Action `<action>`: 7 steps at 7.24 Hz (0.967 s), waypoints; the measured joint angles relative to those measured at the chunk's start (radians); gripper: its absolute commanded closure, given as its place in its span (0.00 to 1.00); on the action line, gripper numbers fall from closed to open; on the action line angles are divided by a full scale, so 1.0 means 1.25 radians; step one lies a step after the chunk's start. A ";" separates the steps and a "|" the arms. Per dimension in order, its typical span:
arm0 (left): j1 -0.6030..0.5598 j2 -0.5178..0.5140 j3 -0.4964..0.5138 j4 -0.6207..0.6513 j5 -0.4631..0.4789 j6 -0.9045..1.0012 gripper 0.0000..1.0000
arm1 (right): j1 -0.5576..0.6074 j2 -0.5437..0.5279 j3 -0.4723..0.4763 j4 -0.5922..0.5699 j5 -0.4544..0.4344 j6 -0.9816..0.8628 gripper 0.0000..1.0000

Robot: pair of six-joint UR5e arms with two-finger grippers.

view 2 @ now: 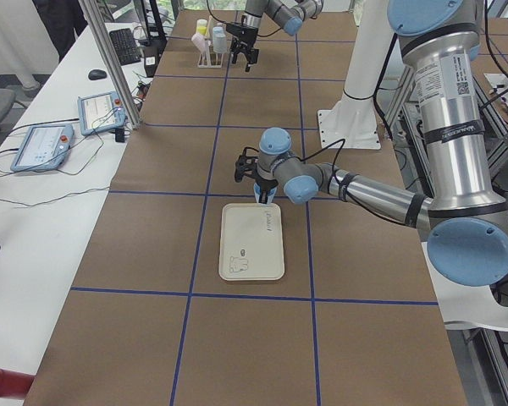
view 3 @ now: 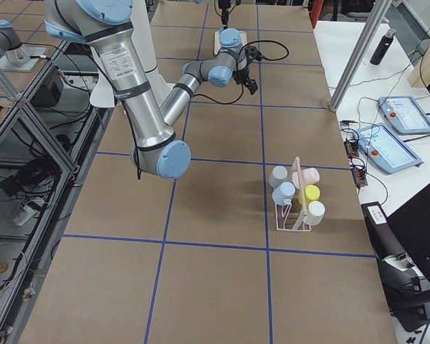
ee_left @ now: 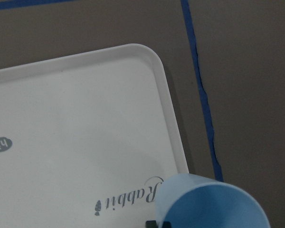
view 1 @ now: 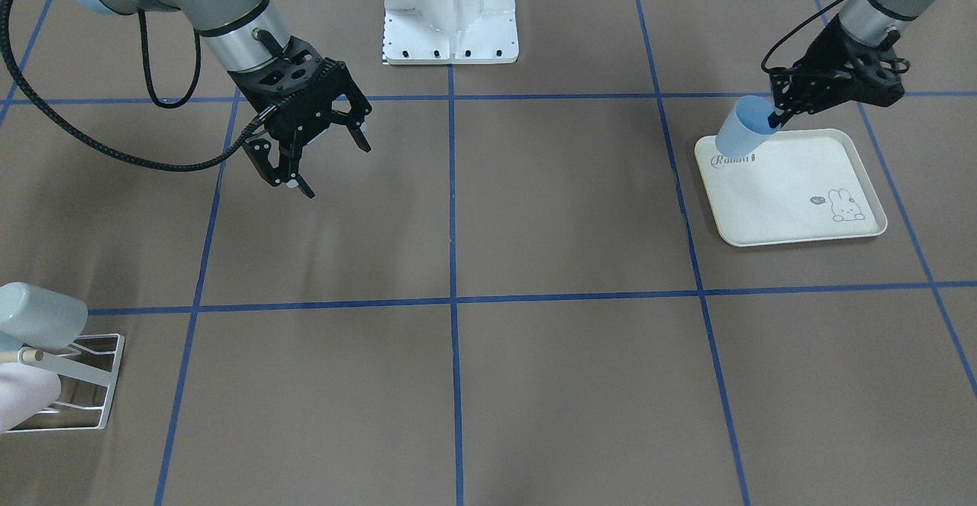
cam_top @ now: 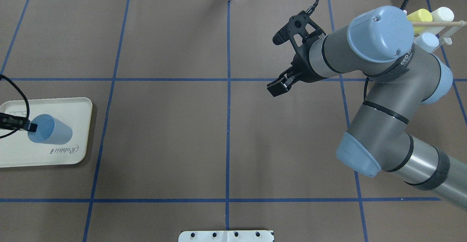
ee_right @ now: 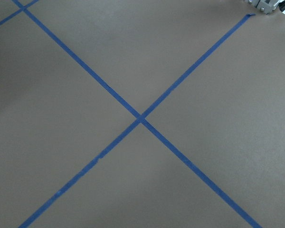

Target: Transfer IKEA cup to right arm and place on rack

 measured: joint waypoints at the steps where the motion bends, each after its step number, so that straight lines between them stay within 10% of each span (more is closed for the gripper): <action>1: -0.042 -0.034 -0.003 0.018 -0.048 -0.020 1.00 | -0.014 -0.003 -0.012 0.061 -0.033 0.000 0.00; 7: -0.070 -0.438 -0.007 0.077 -0.198 -0.644 1.00 | -0.105 -0.060 -0.102 0.555 -0.231 -0.148 0.01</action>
